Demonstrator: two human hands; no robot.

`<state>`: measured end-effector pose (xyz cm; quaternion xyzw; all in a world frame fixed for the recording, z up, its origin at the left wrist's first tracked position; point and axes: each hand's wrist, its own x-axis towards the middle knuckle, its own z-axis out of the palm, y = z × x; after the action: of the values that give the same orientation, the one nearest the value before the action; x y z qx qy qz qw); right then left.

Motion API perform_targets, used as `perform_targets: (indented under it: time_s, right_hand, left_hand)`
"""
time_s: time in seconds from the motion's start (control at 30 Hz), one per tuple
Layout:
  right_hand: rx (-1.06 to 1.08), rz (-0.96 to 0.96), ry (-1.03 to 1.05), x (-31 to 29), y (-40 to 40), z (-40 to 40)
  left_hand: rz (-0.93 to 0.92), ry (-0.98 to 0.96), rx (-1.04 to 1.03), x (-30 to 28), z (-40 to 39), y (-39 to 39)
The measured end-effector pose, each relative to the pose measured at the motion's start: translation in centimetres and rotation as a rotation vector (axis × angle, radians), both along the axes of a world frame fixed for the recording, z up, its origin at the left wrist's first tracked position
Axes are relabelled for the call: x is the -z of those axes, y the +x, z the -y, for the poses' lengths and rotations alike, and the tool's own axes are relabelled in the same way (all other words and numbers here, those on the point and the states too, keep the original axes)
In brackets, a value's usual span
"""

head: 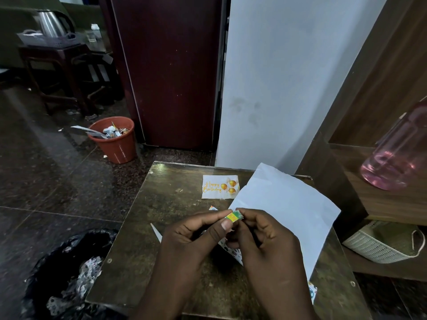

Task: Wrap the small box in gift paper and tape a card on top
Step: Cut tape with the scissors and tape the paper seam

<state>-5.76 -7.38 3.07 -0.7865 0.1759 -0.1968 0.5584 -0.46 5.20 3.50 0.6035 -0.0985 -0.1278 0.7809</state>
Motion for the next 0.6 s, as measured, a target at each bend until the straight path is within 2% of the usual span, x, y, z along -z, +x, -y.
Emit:
perform_targets:
  time_s: [0.3,0.6]
  right_hand:
    - [0.027,0.000,0.041,0.01,-0.25,0.09]
    - [0.047,-0.010,-0.013,0.22,-0.23,0.09]
  left_hand:
    - [-0.181,-0.161,0.078,1.01,0.02,0.37]
    - [-0.217,-0.180,0.081,0.76,0.11,0.33]
